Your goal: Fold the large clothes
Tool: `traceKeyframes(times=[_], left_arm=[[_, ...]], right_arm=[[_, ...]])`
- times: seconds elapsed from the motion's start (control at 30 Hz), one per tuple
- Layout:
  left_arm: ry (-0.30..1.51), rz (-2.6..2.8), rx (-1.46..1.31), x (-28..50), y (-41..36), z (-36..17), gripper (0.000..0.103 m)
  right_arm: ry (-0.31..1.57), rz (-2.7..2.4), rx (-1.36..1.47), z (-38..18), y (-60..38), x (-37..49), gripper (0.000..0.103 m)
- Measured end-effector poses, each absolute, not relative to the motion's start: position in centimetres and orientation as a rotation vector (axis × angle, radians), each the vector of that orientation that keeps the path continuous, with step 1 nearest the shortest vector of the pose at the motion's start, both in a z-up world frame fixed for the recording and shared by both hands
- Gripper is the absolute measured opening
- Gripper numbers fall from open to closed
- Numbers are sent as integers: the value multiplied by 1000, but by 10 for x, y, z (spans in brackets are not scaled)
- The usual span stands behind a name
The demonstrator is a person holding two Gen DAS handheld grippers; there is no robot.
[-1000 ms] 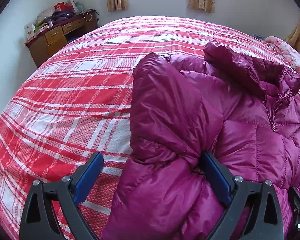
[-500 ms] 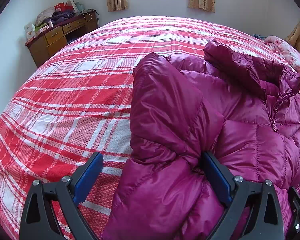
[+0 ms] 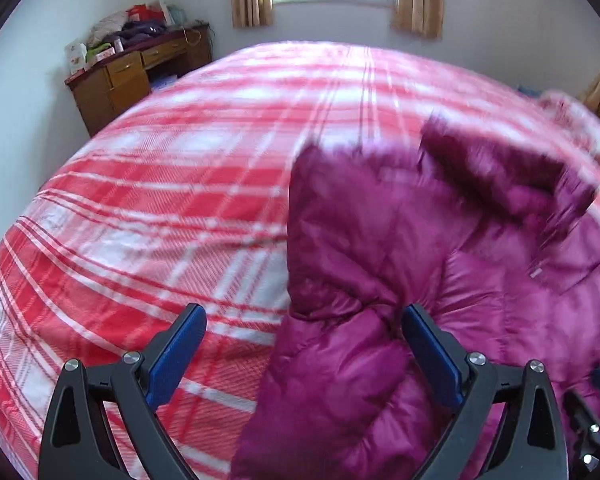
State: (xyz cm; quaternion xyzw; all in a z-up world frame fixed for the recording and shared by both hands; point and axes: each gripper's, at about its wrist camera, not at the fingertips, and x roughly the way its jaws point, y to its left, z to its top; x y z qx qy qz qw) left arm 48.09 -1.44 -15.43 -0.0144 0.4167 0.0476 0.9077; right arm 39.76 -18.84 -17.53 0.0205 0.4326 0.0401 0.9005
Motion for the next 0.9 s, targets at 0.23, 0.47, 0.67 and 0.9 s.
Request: traceKeyframes(times=[0.23,0.47,0.67,0.9], left_arm=[[778,10,-15,509,-32,-97,99],[781,-37,160,576,-80,-101,99],[834,-46,178,632,-89,-121,99],[826,-107,251,646,-107,-132,59]], right_arm=[[794,82,106,-117,-225,433,79],[831,41,99,-116,-250,512,79],[879,45,91,-121,-253,564,79],[984,24,5,-145,-257,607,71]])
